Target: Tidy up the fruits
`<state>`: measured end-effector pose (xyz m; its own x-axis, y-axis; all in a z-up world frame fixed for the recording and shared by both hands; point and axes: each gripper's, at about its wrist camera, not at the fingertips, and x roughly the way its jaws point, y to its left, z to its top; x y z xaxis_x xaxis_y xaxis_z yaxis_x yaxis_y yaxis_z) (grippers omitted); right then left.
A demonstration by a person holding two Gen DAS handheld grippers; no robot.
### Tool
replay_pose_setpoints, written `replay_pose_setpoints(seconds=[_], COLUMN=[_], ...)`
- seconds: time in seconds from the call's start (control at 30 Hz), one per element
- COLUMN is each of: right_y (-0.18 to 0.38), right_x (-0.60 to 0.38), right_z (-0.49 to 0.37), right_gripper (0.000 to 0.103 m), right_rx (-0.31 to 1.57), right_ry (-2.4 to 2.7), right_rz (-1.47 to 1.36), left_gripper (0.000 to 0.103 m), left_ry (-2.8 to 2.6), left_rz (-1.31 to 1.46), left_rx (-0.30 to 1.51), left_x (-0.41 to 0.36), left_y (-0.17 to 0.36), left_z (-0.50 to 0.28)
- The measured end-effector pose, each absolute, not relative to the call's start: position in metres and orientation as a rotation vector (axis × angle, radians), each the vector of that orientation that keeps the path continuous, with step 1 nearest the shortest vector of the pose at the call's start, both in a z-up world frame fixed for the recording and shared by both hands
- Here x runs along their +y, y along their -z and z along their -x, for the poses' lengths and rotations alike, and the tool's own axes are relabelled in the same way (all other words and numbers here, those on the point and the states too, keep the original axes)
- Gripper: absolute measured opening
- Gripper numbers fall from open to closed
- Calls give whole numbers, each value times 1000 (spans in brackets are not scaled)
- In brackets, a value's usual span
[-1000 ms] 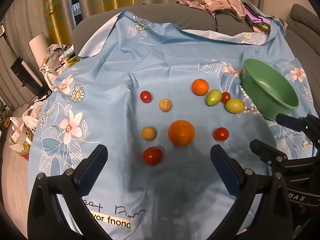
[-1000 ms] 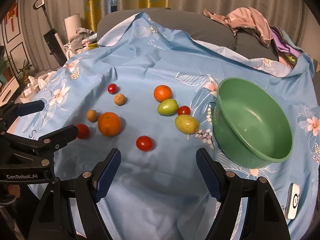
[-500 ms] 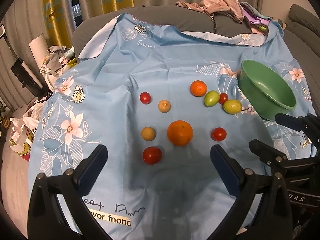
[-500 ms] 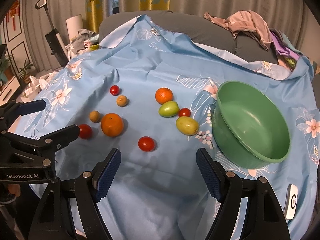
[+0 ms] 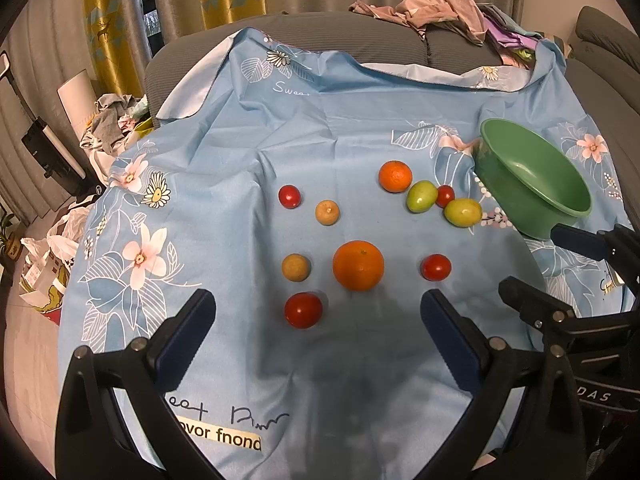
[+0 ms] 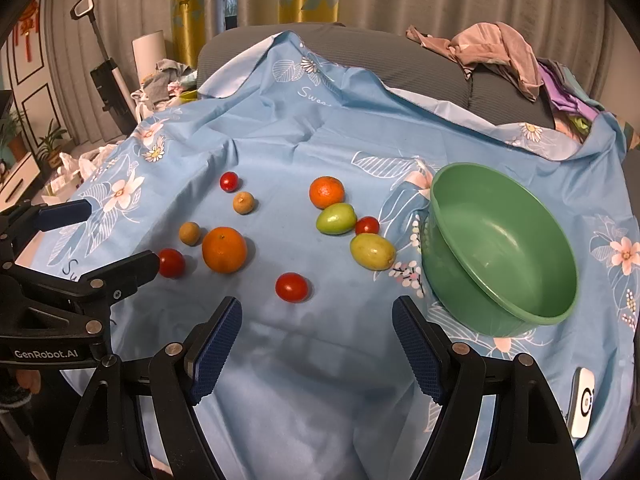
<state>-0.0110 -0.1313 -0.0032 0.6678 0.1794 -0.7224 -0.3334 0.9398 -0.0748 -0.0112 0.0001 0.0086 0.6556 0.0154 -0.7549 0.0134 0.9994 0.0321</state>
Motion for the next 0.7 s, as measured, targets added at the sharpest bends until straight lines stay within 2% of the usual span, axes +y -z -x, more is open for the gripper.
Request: replay_pose_setpoints(seconds=[0.7], right_y=[3], right_x=[-131], right_z=[11], right_gripper=[78], right_rx=[790], right_ry=[-289], right_rz=[209], left_gripper=[103], left_ry=[-2], left_rz=[-42], left_rx=[855], left_x=[-1], left_y=[-9], left_z=[11])
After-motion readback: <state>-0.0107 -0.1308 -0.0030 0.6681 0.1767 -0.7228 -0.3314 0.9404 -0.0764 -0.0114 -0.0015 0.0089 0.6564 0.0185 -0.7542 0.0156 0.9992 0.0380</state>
